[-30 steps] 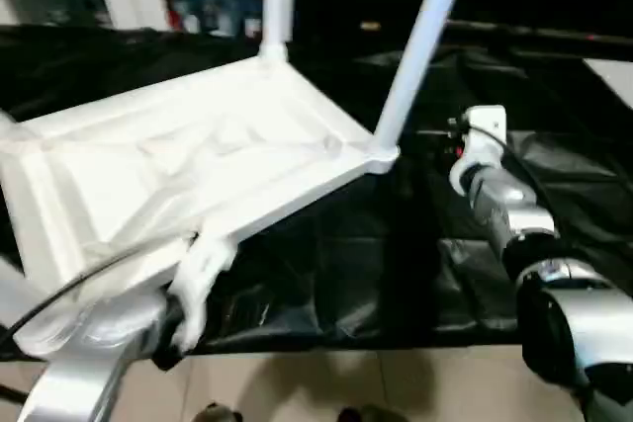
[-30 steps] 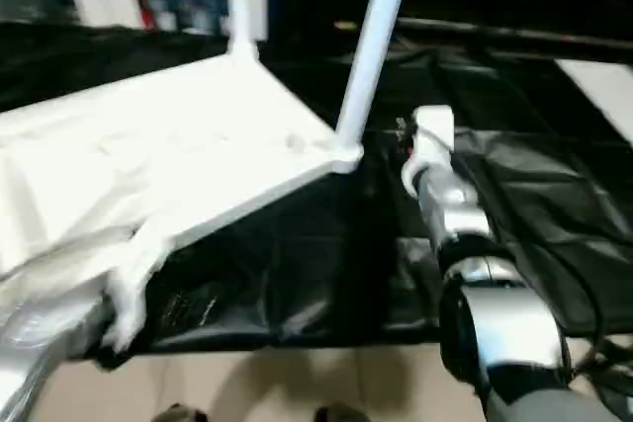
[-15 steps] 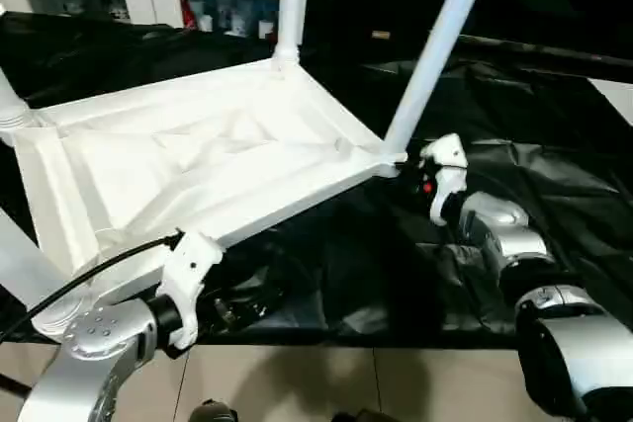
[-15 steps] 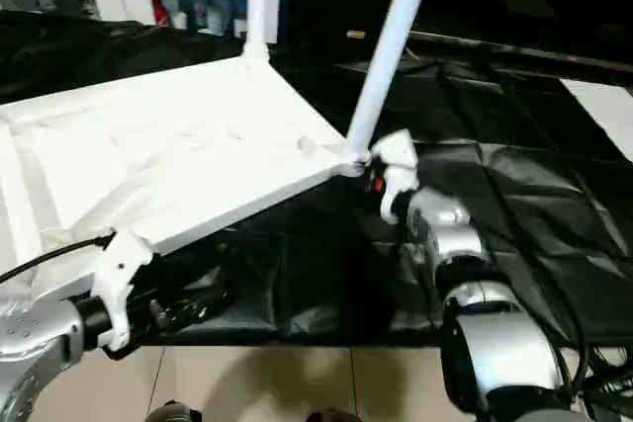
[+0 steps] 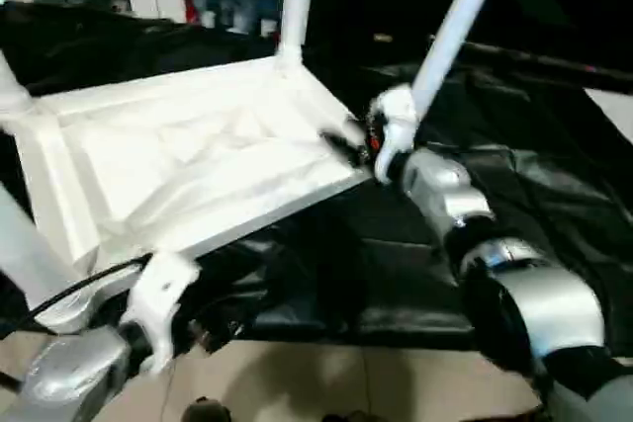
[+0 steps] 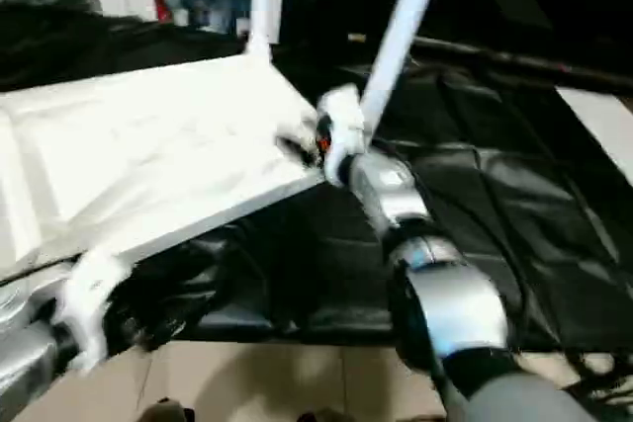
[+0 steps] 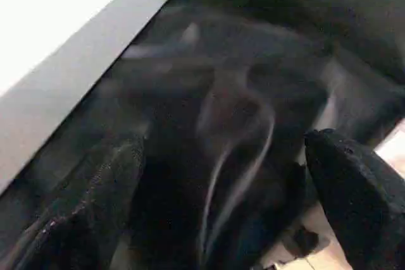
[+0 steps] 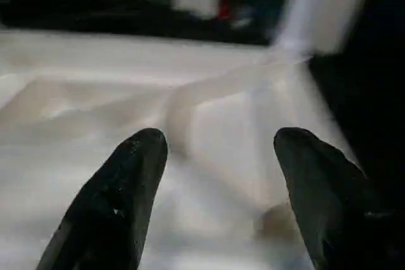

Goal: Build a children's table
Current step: Rotate table base

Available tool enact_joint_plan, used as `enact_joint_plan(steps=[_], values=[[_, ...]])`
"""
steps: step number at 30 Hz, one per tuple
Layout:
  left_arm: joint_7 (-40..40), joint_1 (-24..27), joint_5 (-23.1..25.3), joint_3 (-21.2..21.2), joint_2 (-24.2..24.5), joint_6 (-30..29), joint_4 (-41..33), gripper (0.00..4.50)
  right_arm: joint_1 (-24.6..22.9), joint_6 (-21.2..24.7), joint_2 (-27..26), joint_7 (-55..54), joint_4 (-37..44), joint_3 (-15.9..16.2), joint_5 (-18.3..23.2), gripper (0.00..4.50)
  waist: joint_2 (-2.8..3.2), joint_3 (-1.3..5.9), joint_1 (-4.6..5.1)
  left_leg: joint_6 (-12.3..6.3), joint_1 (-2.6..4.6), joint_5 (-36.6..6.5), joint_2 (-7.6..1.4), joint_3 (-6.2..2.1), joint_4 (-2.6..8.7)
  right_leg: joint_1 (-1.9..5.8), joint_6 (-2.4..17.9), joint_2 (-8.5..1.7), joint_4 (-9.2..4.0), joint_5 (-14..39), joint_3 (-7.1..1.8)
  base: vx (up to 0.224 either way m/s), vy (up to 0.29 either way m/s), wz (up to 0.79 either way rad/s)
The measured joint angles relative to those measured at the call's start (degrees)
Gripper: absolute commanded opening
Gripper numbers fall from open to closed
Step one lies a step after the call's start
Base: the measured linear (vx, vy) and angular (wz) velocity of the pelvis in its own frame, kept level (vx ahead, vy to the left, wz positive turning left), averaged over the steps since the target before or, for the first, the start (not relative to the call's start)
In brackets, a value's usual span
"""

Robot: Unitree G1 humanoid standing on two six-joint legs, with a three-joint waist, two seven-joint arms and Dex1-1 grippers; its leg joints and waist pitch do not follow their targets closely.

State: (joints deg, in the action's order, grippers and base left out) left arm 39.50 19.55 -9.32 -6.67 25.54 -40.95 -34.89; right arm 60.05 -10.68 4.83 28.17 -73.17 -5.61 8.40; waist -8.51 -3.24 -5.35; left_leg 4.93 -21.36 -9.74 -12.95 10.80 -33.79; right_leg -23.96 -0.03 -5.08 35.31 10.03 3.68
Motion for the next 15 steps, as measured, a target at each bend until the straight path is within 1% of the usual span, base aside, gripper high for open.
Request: enact_joint_plan(steps=[1,2,4,5,7,8,10,11,12,15], values=[[-0.2,0.9,0.0,-0.7,0.1,-0.3,-0.8,4.44,0.8,-0.1,0.2,-2.3,-0.1,-0.3,-0.1,3.08,-0.11,-0.07,-0.23,0.00,-0.03,0.0,0.01,0.00,0.00,0.01,-0.1,0.00,-0.04,0.1,-0.01,0.000,0.000,0.00],[-0.4,1.5,-0.1,-1.5,0.1,-0.5,-1.6,4.44,1.5,-0.2,0.4,-4.4,-0.2,-0.5,-0.1,3.08,-0.34,-0.16,-0.47,0.00,-0.01,0.0,0.04,0.00,0.01,0.03,-0.2,-0.01,-0.03,0.1,-0.03,0.000,0.000,0.00],[-1.0,3.6,-0.3,-3.3,0.2,-1.0,-3.9,4.44,2.5,-0.4,0.6,-8.9,-0.9,-0.8,-0.2,3.08,-0.99,-0.43,-0.73,0.01,-0.02,0.0,0.04,-0.04,0.03,0.02,-0.3,0.01,-0.03,0.2,-0.02,0.000,0.000,0.00],[-1.1,4.4,-0.6,-4.1,0.3,-1.1,-4.5,4.44,2.7,-0.6,1.1,-10.7,-1.4,-1.0,-0.2,3.08,-1.34,-0.54,-1.04,0.03,-0.03,0.0,0.04,-0.09,0.03,0.02,-0.3,0.02,-0.06,0.2,0.00,0.000,0.000,0.00],[-1.2,5.7,-1.2,-5.2,0.3,-1.1,-5.7,4.44,2.8,-0.6,1.4,-13.0,-1.9,-1.7,-0.3,3.08,-1.76,-0.72,-1.15,0.04,-0.05,0.0,0.06,-0.11,0.02,0.03,-0.4,0.01,-0.08,0.2,-0.03,0.000,0.000,0.00],[-1.6,7.2,-1.6,-6.3,0.2,-1.2,-6.6,4.44,2.8,-0.6,1.6,-14.5,-2.2,-2.5,-0.3,3.08,-2.09,-0.93,-1.14,0.04,-0.06,0.0,0.07,-0.19,0.02,0.02,-0.4,0.01,-0.09,0.2,-0.03,0.000,0.000,0.00],[-2.3,9.2,-2.3,-8.3,-0.2,-1.2,-8.4,4.44,2.9,-0.6,2.5,-16.8,-2.9,-3.6,-0.3,3.08,-2.54,-1.22,-1.13,0.06,-0.13,0.0,0.07,-0.30,0.04,-0.02,-0.4,0.03,-0.11,0.2,0.01,0.000,0.000,0.00],[-2.4,10.2,-2.5,-9.3,-0.6,-1.2,-9.4,4.44,2.9,-0.6,3.1,-17.8,-3.4,-4.1,-0.3,3.08,-2.70,-1.31,-1.13,0.07,-0.13,0.0,0.07,-0.34,0.04,-0.01,-0.4,0.05,-0.11,0.2,0.02,0.000,0.000,0.00],[-2.5,10.8,-2.9,-10.0,-0.8,-1.2,-9.6,4.44,2.9,-0.6,3.2,-18.1,-3.5,-4.1,-0.3,3.08,-2.71,-1.32,-1.13,0.07,-0.13,0.0,0.08,-0.36,0.04,-0.01,-0.4,0.06,-0.11,0.2,0.02,0.000,0.000,0.00],[-2.7,12.1,-3.5,-12.2,-1.0,-1.3,-10.5,4.44,3.0,-0.6,3.2,-19.7,-3.5,-4.1,-0.6,3.08,-3.01,-1.71,-1.26,0.19,-0.14,-0.1,0.10,-0.48,0.12,-0.01,-0.4,0.10,-0.12,0.2,0.03,0.000,0.000,0.00]])
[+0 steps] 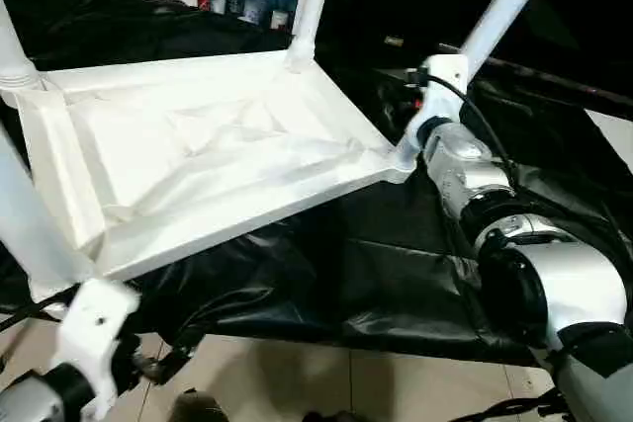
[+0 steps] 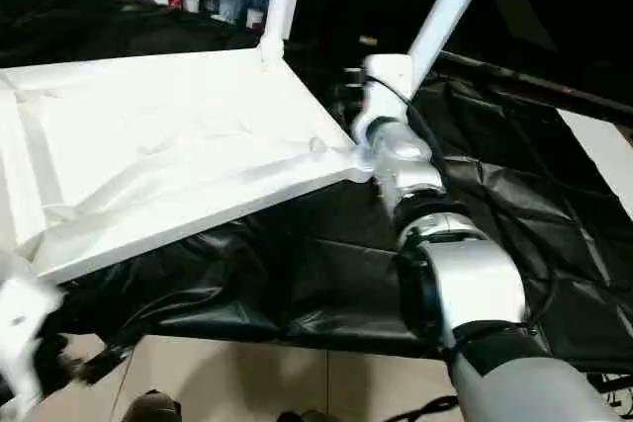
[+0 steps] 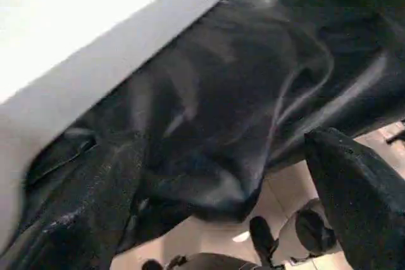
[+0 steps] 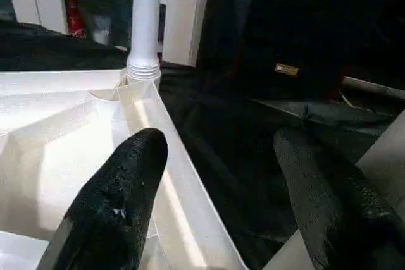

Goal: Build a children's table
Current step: Rotate table base

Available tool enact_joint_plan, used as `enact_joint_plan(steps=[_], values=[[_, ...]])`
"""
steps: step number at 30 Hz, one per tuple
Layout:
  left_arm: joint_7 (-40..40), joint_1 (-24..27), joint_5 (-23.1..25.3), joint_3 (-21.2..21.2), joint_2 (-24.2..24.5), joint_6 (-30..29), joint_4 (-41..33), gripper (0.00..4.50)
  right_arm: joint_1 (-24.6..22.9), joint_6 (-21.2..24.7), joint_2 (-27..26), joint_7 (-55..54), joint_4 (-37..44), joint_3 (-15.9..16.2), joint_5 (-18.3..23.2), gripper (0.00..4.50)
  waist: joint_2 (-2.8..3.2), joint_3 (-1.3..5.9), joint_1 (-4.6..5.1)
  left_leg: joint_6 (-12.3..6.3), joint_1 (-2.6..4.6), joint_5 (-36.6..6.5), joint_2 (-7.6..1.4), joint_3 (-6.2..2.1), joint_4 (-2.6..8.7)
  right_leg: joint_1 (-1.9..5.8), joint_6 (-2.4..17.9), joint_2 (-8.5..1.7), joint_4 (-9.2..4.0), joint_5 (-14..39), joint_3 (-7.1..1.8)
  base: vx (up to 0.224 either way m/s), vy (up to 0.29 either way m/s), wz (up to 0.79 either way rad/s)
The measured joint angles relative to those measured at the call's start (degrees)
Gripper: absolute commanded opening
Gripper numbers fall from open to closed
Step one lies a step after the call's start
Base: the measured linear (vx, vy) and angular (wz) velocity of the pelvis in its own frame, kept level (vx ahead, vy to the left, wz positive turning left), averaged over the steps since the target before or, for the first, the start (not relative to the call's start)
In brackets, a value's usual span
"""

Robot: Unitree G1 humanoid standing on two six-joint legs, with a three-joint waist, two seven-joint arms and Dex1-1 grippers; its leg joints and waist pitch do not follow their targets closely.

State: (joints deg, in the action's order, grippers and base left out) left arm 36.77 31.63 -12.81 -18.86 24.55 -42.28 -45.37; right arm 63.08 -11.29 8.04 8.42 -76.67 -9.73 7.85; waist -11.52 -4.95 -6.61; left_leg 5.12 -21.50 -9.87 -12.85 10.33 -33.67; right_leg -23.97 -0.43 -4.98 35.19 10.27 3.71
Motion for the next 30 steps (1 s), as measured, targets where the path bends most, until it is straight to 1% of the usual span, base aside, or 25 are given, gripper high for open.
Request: enact_joint_plan(steps=[2,4,6,9,11,13,16,18,19,20,22,24,26,28,30], values=[[0.1,0.5,-0.8,-1.8,0.0,0.1,-0.2,4.44,0.0,0.1,0.2,-0.8,-0.1,-0.2,0.0,3.08,-0.18,-0.17,-0.20,0.05,-0.07,0.0,0.00,-0.19,-0.01,0.01,0.0,0.10,-0.02,0.0,0.00,0.000,0.000,0.00],[0.5,1.8,-1.9,-4.1,0.5,0.1,-0.4,4.44,0.2,0.6,1.0,-1.7,-0.2,-0.9,-0.4,3.08,-0.08,-0.30,-0.56,0.05,-0.31,0.0,0.01,-0.37,-0.04,0.00,0.0,0.21,-0.14,0.0,-0.02,0.000,0.000,0.00],[0.8,2.8,-2.9,-6.3,0.9,0.1,-1.0,4.44,0.2,1.2,2.8,-3.0,-0.7,-1.3,-0.8,3.08,0.16,-0.63,-1.66,0.05,-0.50,0.0,0.05,-0.44,-0.06,0.00,0.0,0.26,-0.19,0.0,-0.10,0.000,0.000,0.00],[1.2,4.1,-3.5,-9.9,1.0,0.0,-1.1,4.44,0.2,1.3,4.7,-4.5,-0.9,-2.4,-0.9,3.08,0.43,-1.07,-2.56,0.05,-0.58,0.0,0.04,-0.38,-0.05,0.06,-0.1,0.42,-0.18,0.0,-0.31,0.000,0.000,0.00],[2.3,5.2,-5.0,-12.0,1.4,0.0,-1.4,4.44,0.2,1.4,5.7,-4.8,-1.0,-2.8,-0.9,3.08,0.39,-1.29,-2.91,0.06,-0.60,0.0,0.03,-0.42,-0.05,0.06,-0.1,0.50,-0.18,0.0,-0.36,0.000,0.000,0.00],[3.3,6.6,-6.1,-13.5,1.4,0.0,-1.8,4.44,0.2,1.5,6.4,-4.9,-1.0,-3.0,-1.0,3.08,0.34,-1.41,-2.97,0.07,-0.60,0.0,0.03,-0.43,-0.05,0.06,-0.1,0.53,-0.18,0.1,-0.40,0.000,0.000,0.00],[5.0,7.9,-9.2,-16.7,1.7,0.3,-2.0,4.44,0.2,1.6,6.8,-4.9,-1.0,-3.2,-1.7,3.08,0.26,-1.60,-2.92,0.08,-0.60,0.0,0.03,-0.45,-0.04,0.05,-0.1,0.58,-0.18,0.1,-0.42,0.000,0.000,0.00],[5.5,6.3,-12.1,-19.8,1.7,0.7,-1.8,4.44,0.2,1.7,6.8,-4.9,-1.0,-3.4,-1.8,3.08,0.22,-1.64,-2.93,0.08,-0.60,0.0,0.03,-0.45,-0.04,0.05,-0.1,0.59,-0.17,0.1,-0.41,0.000,0.000,0.00],[5.5,5.5,-12.6,-20.9,1.8,1.0,-1.5,4.44,0.2,1.7,6.8,-4.7,-1.0,-3.4,-1.8,3.08,0.23,-1.67,-2.93,0.08,-0.59,0.0,0.03,-0.44,-0.03,0.05,-0.1,0.59,-0.16,0.1,-0.42,0.000,0.000,0.00],[5.4,2.7,-14.5,-22.4,1.9,1.3,-0.8,4.44,0.2,1.9,6.8,-2.8,-1.0,-4.1,-1.4,3.08,0.18,-1.69,-2.90,0.08,-0.58,0.0,0.03,-0.42,-0.03,0.06,-0.1,0.60,-0.13,0.1,-0.44,0.000,0.000,0.00],[5.4,-1.1,-17.0,-23.6,2.3,1.5,-0.1,4.44,-0.2,2.0,6.6,0.7,-1.0,-4.5,-1.0,3.08,0.05,-1.72,-2.73,0.12,-0.56,0.0,0.02,-0.44,-0.05,0.06,-0.1,0.64,-0.06,0.1,-0.47,0.000,0.000,0.00],[5.4,-5.1,-20.7,-23.5,3.4,1.4,0.5,4.44,-1.1,2.0,5.9,4.0,-0.9,-4.1,-1.3,3.08,-0.13,-1.67,-2.32,0.30,-0.52,0.1,0.02,-0.45,-0.07,0.06,0.0,0.65,0.05,0.0,-0.48,0.000,0.000,0.00],[5.4,-7.8,-23.4,-22.8,4.1,1.1,0.8,4.44,-2.6,2.0,5.3,5.9,-0.9,-3.4,-1.7,3.08,-0.25,-1.66,-1.77,0.34,-0.54,0.2,0.03,-0.45,-0.11,0.06,0.0,0.66,0.08,0.0,-0.48,0.000,0.000,0.00],[5.5,-10.8,-24.9,-20.5,4.5,0.3,1.7,4.44,-4.3,2.0,5.2,7.1,-0.9,-3.3,-1.9,3.08,-0.33,-1.61,-1.69,0.39,-0.53,0.2,0.02,-0.41,-0.16,0.05,0.3,0.66,0.15,-0.2,-0.50,0.000,0.000,0.00],[5.4,-15.6,-25.9,-17.4,4.5,-0.7,3.3,4.44,-5.9,1.8,4.6,8.5,-0.9,-2.6,-2.3,3.08,-0.39,-1.57,-1.56,0.58,-0.52,0.3,0.03,-0.36,-0.23,0.02,0.3,0.69,0.33,-0.1,-0.49,0.000,0.000,0.00]])
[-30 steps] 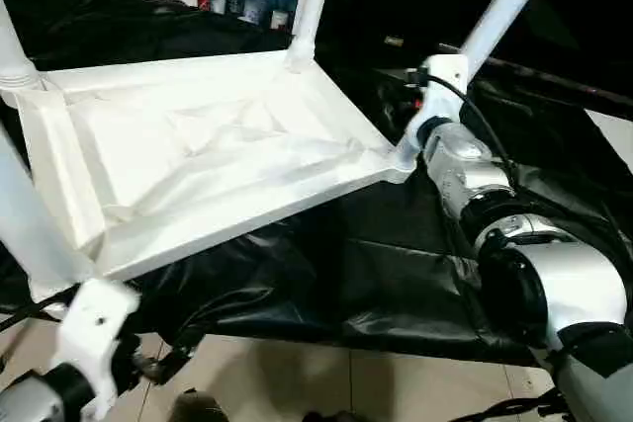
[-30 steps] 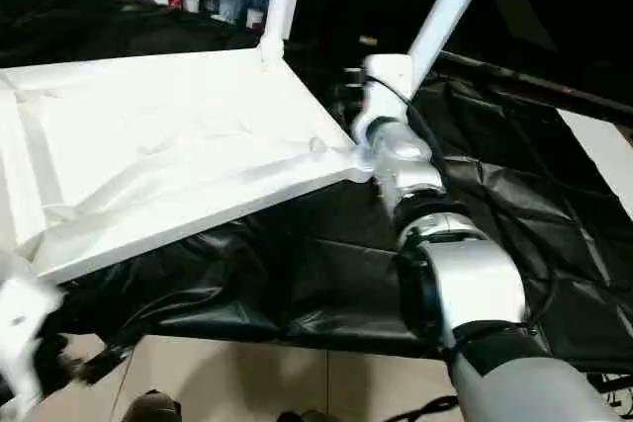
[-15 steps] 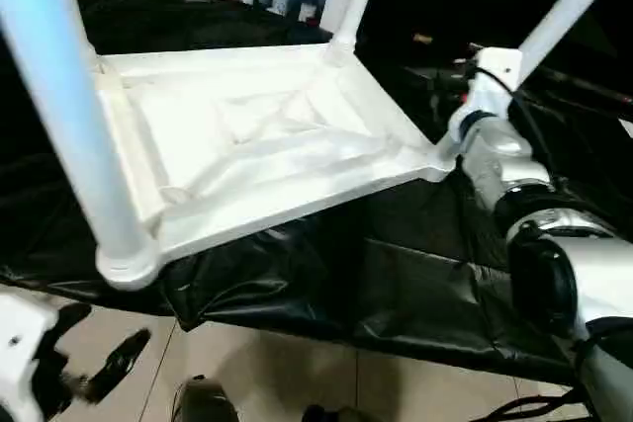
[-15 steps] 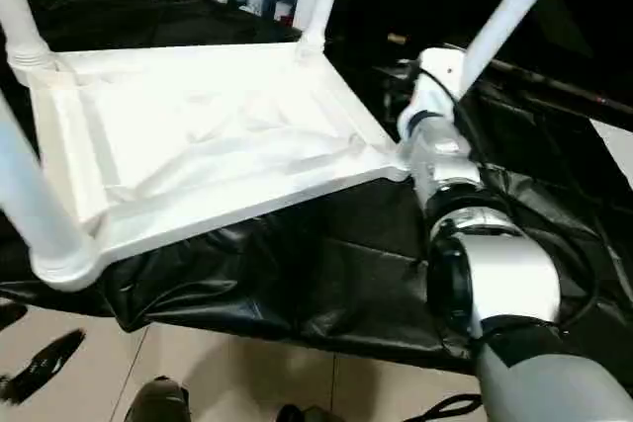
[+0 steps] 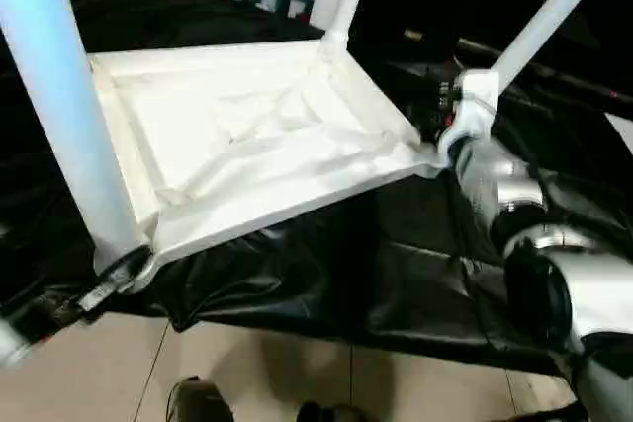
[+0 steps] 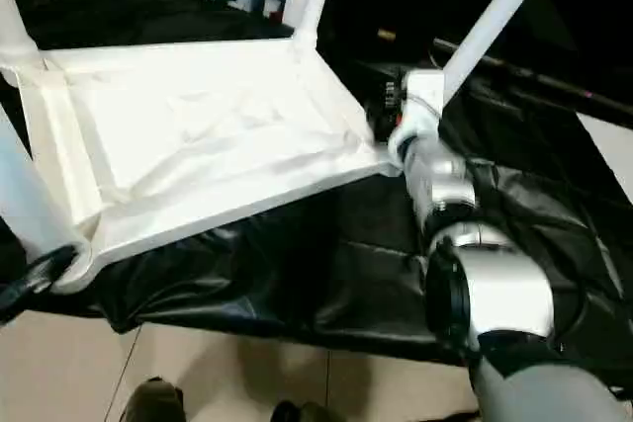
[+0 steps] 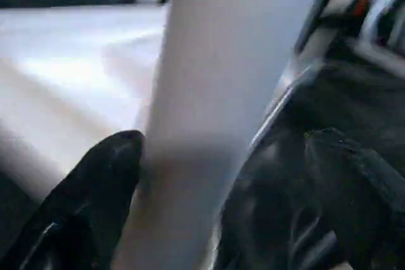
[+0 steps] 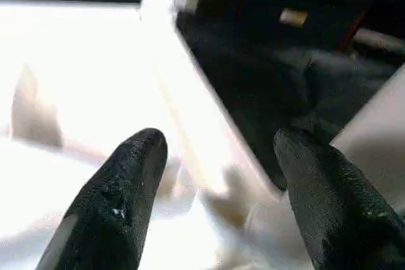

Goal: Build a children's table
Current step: Rotate table base

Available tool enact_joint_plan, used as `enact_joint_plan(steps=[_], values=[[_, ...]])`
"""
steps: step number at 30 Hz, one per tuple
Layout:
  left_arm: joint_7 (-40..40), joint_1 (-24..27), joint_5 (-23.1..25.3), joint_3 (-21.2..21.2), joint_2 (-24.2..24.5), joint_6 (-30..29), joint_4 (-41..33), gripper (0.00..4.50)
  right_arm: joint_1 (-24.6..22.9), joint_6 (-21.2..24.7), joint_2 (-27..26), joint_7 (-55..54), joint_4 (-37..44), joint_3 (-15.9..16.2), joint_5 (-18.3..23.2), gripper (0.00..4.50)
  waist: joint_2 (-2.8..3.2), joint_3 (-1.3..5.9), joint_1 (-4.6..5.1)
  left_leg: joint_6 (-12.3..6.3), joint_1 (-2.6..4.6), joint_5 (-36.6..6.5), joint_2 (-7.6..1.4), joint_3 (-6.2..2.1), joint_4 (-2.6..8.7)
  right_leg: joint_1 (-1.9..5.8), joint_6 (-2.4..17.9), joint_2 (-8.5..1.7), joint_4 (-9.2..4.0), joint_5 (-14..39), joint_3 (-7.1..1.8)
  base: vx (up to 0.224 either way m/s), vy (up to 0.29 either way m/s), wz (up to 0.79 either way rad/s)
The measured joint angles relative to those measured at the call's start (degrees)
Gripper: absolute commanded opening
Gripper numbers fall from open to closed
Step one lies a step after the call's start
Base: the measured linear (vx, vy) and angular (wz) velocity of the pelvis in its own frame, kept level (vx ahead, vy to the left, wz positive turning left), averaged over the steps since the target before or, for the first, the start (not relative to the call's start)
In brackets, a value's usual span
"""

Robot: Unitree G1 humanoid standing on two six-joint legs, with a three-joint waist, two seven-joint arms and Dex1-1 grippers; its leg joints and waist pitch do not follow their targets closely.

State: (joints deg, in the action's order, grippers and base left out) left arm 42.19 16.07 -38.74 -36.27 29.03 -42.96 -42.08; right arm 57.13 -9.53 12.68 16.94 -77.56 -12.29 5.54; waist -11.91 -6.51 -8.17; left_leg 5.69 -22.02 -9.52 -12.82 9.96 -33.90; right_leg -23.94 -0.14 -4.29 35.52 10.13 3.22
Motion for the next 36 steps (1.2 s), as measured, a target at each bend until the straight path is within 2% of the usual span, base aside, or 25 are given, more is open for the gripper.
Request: enact_joint_plan(steps=[4,7,9,12,16,22,24,27,29,33,36], values=[[0.4,-5.0,-1.3,6.0,0.9,-1.1,1.9,4.44,-2.2,-0.1,-0.3,1.4,0.3,0.9,-1.3,3.08,-0.36,0.27,0.13,0.07,0.06,0.0,0.00,0.01,-0.19,-0.02,0.1,-0.01,0.38,0.1,-0.01,0.000,0.000,0.00],[0.2,-7.6,0.3,8.9,1.3,-0.4,4.4,4.44,-3.4,-0.1,-0.2,2.8,0.9,1.5,-1.7,3.08,-0.42,0.32,0.25,0.24,0.16,0.1,-0.05,-0.03,-0.22,-0.04,0.2,0.03,0.67,0.1,0.03,0.000,0.000,0.00],[0.2,-10.6,1.4,11.2,2.0,0.2,7.6,4.44,-4.5,0.4,0.5,3.6,1.3,2.0,-1.9,3.08,-0.40,0.36,0.13,0.31,0.20,0.2,-0.08,-0.11,-0.22,0.00,0.2,0.03,0.78,0.1,0.16,0.000,0.000,0.00],[0.3,-17.3,1.3,15.2,0.5,0.1,10.1,4.44,-6.1,2.9,0.4,2.1,2.0,3.5,-3.5,3.08,-0.41,0.38,-0.32,0.40,0.17,0.3,-0.12,-0.14,-0.45,0.13,0.3,-0.08,1.10,0.0,0.30,0.000,0.000,0.00],[1.5,-23.9,0.0,21.7,-0.5,-0.9,10.7,4.44,-7.3,3.8,-0.4,-2.1,2.0,4.5,-5.0,3.08,-0.31,0.43,-0.17,0.41,0.12,0.3,-0.11,-0.25,-0.91,0.12,0.1,-0.18,1.52,0.1,0.29,-0.039,0.000,0.01],[5.4,-29.8,-0.4,30.0,-1.0,-1.3,13.2,4.44,-7.7,4.6,-1.6,-5.5,2.0,4.8,-5.4,3.08,-0.15,0.54,0.34,0.42,0.10,0.3,-0.15,-0.47,-0.89,0.02,0.3,-0.17,1.60,0.0,0.50,0.000,0.000,0.00],[6.6,-31.9,0.4,32.8,-1.8,-1.0,14.8,4.44,-7.7,5.0,-2.8,-5.0,2.0,4.8,-5.4,3.08,0.15,0.64,0.33,0.43,0.07,0.3,-0.16,-0.51,-0.91,0.03,0.3,-0.16,1.60,-0.1,0.53,0.000,0.000,0.00],[7.7,-35.5,1.7,36.5,-3.4,0.1,17.9,4.44,-7.8,5.7,-5.1,-3.7,1.9,5.0,-5.4,3.08,1.17,0.87,0.30,0.44,0.05,0.3,-0.15,-0.50,-0.98,0.06,0.4,-0.16,1.60,-0.1,0.49,0.000,0.000,0.00],[8.1,-37.4,2.7,38.5,-4.2,1.1,20.2,4.44,-7.8,6.3,-6.1,-2.6,1.9,5.4,-5.5,3.08,1.63,0.93,0.52,0.44,0.05,0.3,-0.13,-0.50,-1.02,0.03,0.4,-0.16,1.60,-0.2,0.47,0.000,0.000,0.00],[8.9,-40.9,3.8,42.0,-7.3,2.3,24.7,4.44,-8.2,7.0,-7.8,-0.7,1.2,7.3,-7.0,3.08,2.29,1.21,1.13,0.45,0.04,0.3,-0.15,-0.52,-1.01,0.02,0.5,-0.15,1.60,-0.3,0.51,0.000,0.000,0.00],[9.1,-42.9,3.9,43.8,-9.2,2.8,25.7,4.44,-8.2,6.8,-8.1,-0.2,1.2,7.8,-7.7,3.08,2.51,1.40,1.73,0.48,0.09,0.3,-0.16,-0.52,-1.00,0.05,0.5,-0.15,1.61,-0.3,0.51,0.000,0.000,0.00]])
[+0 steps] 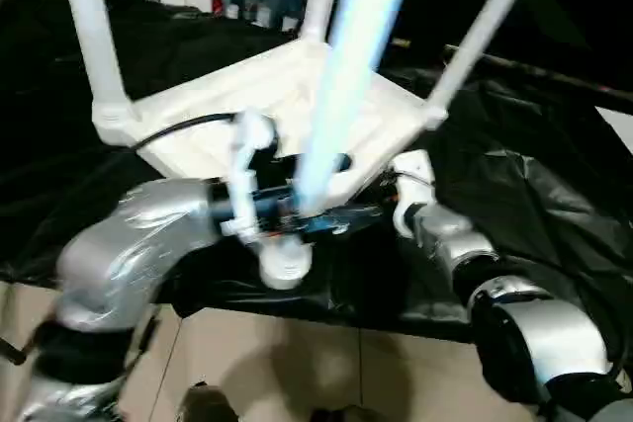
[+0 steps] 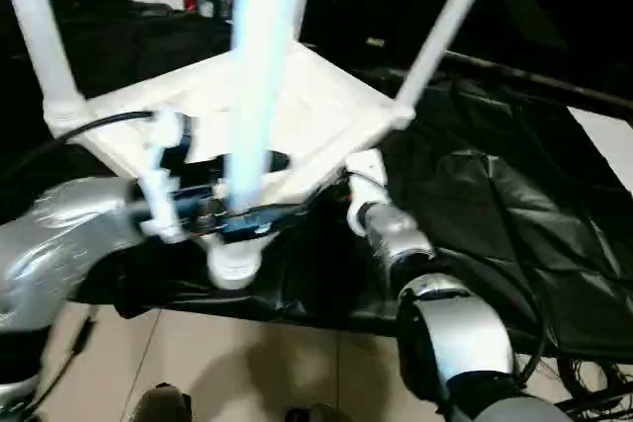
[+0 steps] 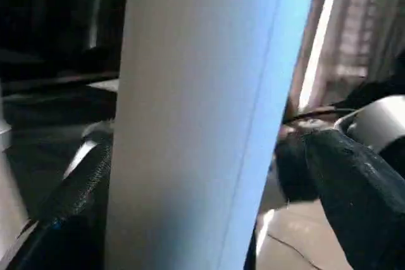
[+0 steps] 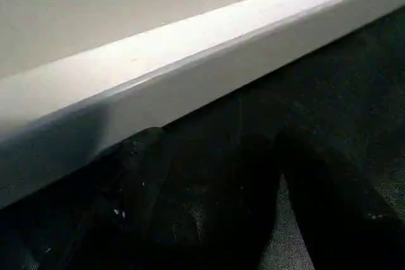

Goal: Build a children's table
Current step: Rotate table base

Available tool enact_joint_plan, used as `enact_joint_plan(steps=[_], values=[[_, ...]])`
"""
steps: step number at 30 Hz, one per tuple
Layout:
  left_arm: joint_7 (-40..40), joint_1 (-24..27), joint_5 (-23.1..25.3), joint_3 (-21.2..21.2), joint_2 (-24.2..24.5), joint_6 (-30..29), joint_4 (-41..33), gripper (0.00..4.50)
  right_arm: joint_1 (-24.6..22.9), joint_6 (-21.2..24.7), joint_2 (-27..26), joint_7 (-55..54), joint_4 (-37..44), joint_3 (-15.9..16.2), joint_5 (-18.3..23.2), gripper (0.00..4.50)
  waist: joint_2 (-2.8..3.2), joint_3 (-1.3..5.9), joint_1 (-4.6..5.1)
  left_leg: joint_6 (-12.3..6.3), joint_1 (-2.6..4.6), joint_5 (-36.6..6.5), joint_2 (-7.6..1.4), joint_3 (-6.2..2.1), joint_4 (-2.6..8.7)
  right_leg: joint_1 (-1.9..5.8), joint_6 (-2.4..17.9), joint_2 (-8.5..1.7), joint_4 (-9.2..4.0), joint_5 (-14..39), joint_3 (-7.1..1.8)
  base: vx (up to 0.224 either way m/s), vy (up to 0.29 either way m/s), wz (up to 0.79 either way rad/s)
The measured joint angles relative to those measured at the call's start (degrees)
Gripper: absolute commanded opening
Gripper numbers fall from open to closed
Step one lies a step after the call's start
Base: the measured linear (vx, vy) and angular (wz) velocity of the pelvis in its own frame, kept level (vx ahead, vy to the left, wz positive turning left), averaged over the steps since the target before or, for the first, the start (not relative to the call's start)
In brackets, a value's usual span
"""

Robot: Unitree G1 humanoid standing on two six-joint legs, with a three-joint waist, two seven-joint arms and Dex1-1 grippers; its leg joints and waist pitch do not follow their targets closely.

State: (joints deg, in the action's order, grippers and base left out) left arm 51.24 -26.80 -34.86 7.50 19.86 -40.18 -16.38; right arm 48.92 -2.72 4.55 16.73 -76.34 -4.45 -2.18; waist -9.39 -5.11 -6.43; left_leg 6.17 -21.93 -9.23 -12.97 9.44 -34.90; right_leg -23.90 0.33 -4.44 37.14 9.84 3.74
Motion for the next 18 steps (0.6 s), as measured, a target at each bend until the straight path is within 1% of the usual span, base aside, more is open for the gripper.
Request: enact_joint_plan(steps=[2,4,7,8,18], values=[[0.5,-1.2,0.3,1.1,-2.0,0.6,0.9,4.44,0.0,0.0,-0.4,0.0,0.0,-0.2,0.1,3.08,-0.01,0.01,0.11,0.00,0.00,0.0,-0.01,0.00,0.00,-0.02,0.0,0.01,0.00,0.0,0.00,0.000,0.000,0.00],[0.7,-1.8,0.9,2.3,-2.9,1.4,1.7,4.44,0.0,-0.1,-0.5,0.0,0.0,-0.4,0.1,3.08,-0.02,0.03,0.21,0.00,0.01,0.0,-0.01,0.00,0.00,-0.02,0.0,0.01,-0.02,0.0,0.00,0.000,0.000,0.00],[0.8,-3.5,2.0,3.8,-5.4,3.3,4.5,4.44,0.0,-0.1,-0.5,0.3,0.0,-0.2,0.0,3.08,-0.02,0.03,0.21,0.01,0.01,0.0,-0.01,0.02,-0.03,-0.01,0.0,0.01,-0.04,0.0,-0.01,0.000,0.000,0.00],[0.7,-3.9,2.2,4.3,-5.8,3.8,5.2,4.44,0.0,-0.2,-0.6,0.5,0.0,-0.1,0.0,3.08,0.00,0.03,0.39,0.01,0.03,0.0,-0.01,0.03,-0.03,-0.02,0.0,0.01,-0.04,0.0,-0.03,0.000,0.000,0.00],[0.6,-5.5,4.7,4.9,-8.6,7.6,9.1,4.44,0.1,-0.4,-0.9,2.6,0.1,0.1,-0.3,3.08,0.03,0.06,1.12,0.01,0.05,0.0,-0.02,0.03,-0.01,-0.04,0.0,0.02,-0.04,0.0,-0.01,0.000,0.000,0.00]])
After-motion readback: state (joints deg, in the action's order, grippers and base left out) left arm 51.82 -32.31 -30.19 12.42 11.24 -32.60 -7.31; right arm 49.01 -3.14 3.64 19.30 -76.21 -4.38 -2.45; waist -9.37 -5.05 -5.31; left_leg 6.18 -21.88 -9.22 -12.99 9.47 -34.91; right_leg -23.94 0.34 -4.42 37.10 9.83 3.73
